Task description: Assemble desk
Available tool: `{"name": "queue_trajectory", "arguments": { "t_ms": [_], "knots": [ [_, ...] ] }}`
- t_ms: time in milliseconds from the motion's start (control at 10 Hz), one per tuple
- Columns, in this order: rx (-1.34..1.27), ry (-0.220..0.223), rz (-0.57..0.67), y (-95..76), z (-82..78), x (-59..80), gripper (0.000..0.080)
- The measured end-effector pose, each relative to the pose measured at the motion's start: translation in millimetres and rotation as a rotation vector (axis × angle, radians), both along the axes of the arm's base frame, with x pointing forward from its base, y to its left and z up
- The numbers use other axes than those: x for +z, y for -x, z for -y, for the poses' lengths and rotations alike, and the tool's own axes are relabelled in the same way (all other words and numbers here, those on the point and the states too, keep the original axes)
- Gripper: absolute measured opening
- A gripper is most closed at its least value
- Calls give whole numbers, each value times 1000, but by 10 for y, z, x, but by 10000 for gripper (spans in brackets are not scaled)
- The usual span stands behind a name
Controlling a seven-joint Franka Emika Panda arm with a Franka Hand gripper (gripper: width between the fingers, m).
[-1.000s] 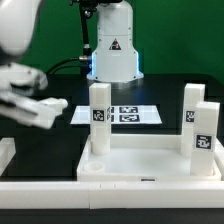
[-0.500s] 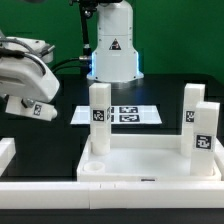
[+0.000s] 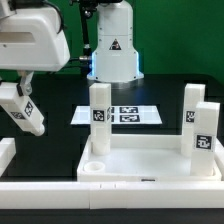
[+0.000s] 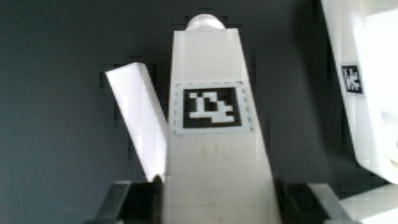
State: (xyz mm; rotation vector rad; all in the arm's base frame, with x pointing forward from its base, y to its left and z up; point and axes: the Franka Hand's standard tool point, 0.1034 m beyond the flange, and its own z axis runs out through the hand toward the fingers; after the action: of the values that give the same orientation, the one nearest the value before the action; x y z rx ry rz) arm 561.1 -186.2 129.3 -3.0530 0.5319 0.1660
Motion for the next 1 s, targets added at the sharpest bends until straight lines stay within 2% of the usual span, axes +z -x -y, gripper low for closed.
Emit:
{"name": "queue_trajectory", "arguments": {
  "t_ms": [100,200,300,400,500,700,800,1000],
  "knots": [
    [6,20,45,-54,-21,39,285],
    [31,41,126,-267,-155,237,285],
    [73,88,271,-525,-374,475,285],
    [101,132,379,-546,-580,520,285],
    [84,153,431,-470,-682,485,285],
    [94,242,575,-478,-583,499,285],
    [88,251,595,-458,-609,479,285],
    [52,193,598,-531,-1054,488,285]
  ]
}}
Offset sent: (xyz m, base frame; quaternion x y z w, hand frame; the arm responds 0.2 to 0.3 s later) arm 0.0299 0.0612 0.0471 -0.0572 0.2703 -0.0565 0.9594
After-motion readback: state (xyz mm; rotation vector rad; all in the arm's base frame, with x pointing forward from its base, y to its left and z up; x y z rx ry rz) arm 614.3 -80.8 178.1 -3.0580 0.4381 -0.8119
